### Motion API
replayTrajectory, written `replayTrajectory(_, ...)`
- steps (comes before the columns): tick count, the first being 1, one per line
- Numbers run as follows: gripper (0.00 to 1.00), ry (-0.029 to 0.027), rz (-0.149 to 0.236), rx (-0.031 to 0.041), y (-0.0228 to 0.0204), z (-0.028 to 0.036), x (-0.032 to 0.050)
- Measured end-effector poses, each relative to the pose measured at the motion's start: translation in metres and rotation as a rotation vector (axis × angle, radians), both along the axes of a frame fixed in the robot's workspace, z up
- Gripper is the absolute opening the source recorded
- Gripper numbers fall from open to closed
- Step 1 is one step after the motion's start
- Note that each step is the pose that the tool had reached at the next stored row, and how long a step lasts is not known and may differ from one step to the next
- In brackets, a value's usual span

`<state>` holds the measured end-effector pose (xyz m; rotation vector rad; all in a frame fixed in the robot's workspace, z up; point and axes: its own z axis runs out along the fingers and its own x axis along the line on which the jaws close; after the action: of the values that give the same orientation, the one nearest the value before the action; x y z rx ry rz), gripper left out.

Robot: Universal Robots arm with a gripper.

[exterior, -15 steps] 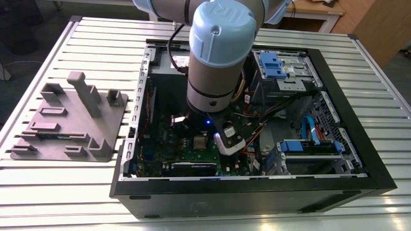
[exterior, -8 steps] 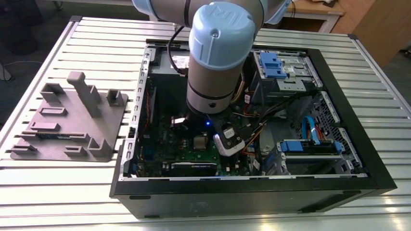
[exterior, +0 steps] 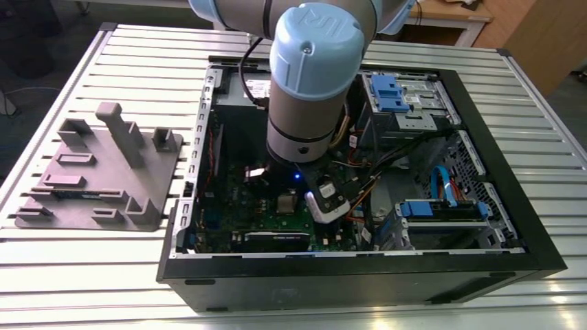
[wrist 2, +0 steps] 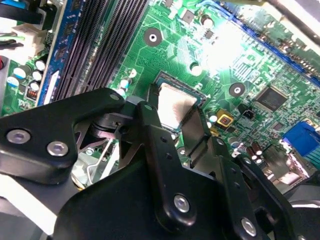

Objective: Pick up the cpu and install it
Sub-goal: 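Place the cpu into insertion slot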

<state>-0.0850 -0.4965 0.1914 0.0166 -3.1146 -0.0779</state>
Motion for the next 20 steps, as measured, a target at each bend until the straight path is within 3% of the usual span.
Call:
replayTrajectory(3,0.39,0.0004,0.0,-0.0002,0.0,0.0001,-0.0001)
replayTrajectory(17,0.38,0.0003,0.0,-0.0001,0.0,-0.0001,-0.0001)
replayTrajectory(20,0.38,-0.0003,0.0,0.0017,0.0002,0.0024,0.0)
